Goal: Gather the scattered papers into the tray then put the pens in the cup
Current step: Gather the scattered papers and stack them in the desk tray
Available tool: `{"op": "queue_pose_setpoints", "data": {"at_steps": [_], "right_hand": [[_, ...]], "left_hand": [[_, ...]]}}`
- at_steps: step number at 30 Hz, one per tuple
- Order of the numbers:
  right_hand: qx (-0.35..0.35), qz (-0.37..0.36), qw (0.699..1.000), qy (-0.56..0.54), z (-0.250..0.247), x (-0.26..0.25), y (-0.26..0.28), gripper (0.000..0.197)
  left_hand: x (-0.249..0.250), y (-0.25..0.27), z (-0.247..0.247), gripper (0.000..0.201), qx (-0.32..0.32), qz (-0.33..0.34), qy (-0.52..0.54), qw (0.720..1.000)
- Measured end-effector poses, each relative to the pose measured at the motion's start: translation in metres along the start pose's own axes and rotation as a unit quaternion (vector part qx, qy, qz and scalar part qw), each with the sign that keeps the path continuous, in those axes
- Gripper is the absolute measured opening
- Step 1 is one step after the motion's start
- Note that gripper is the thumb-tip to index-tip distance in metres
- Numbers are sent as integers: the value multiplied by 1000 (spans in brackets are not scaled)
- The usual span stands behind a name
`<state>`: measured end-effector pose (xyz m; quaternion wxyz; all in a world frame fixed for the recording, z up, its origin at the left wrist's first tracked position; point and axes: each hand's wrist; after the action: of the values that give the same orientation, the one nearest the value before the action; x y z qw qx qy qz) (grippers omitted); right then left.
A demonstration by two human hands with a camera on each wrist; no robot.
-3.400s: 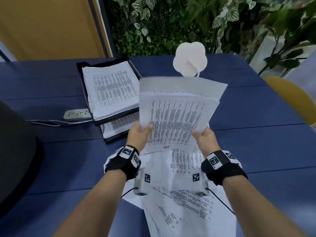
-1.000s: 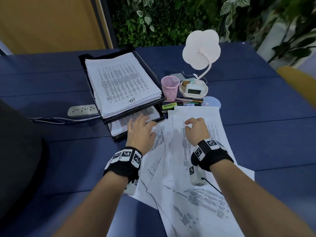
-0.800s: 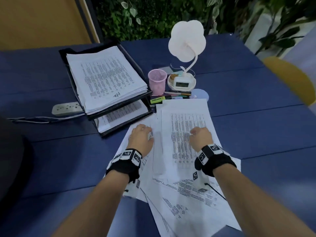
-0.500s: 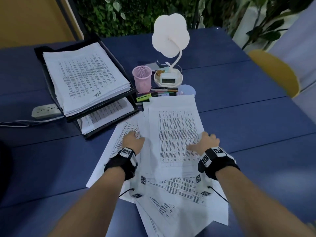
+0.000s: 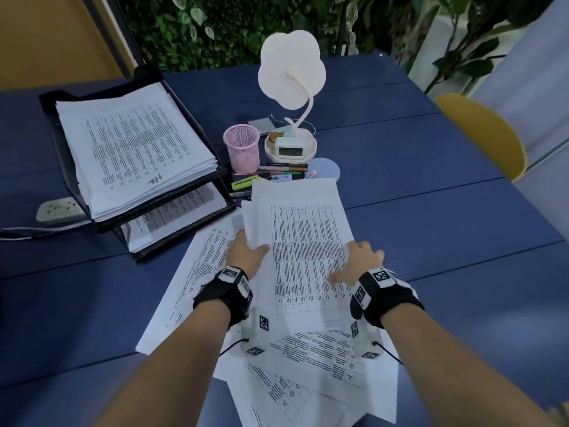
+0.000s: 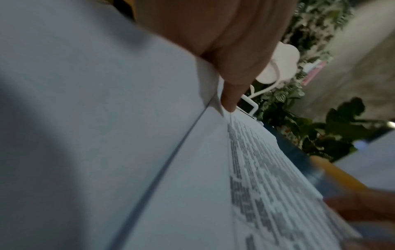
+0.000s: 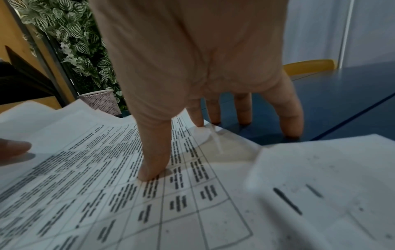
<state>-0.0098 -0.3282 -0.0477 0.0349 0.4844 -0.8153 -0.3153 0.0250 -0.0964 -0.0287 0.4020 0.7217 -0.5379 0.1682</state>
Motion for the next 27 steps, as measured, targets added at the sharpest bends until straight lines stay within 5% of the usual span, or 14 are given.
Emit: {"op": "queue_pose_setpoints", "data": {"at_steps": [5,9,12,15,18,22,24,27], "right_hand": [[-11,-6,1000,-18,-3,4,2,96],[47,3,994,-94,-8,7,4,94],[124,1,956,-265,-17,13,6,91],[93,-44,889,-447,-24,9,8,68],[18,-66,885,-461,-20,-6,13,33],[5,-41,907,-418,-9,-12,16,20],[-8,-34,915,-403,-3,-8,12,19],[-21,-24,888,-458,-1,-5,10,16]], "left_hand": [[8,9,4,34,47,41,-104,993],[9,16,-9,35,16,36,66,997],[2,19,-25,33,-45,20,178,983],[-7,19,-32,34,-99,-17,238,966],[-10,24,-26,57,-130,-31,176,975],[-10,27,-10,56,-48,-38,42,997],[-14,26,-9,44,9,-48,49,998],[-17,25,-12,38,-1,-14,113,993]]}}
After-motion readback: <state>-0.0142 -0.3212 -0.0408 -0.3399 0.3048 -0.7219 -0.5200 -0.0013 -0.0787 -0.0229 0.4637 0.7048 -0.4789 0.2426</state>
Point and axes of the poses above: each hand's wrist, its own y-axis away from the middle knuckle, its own z-axis out of the palm, x = y × z, and after that the axes turned 12 degrees about -y, right-handed
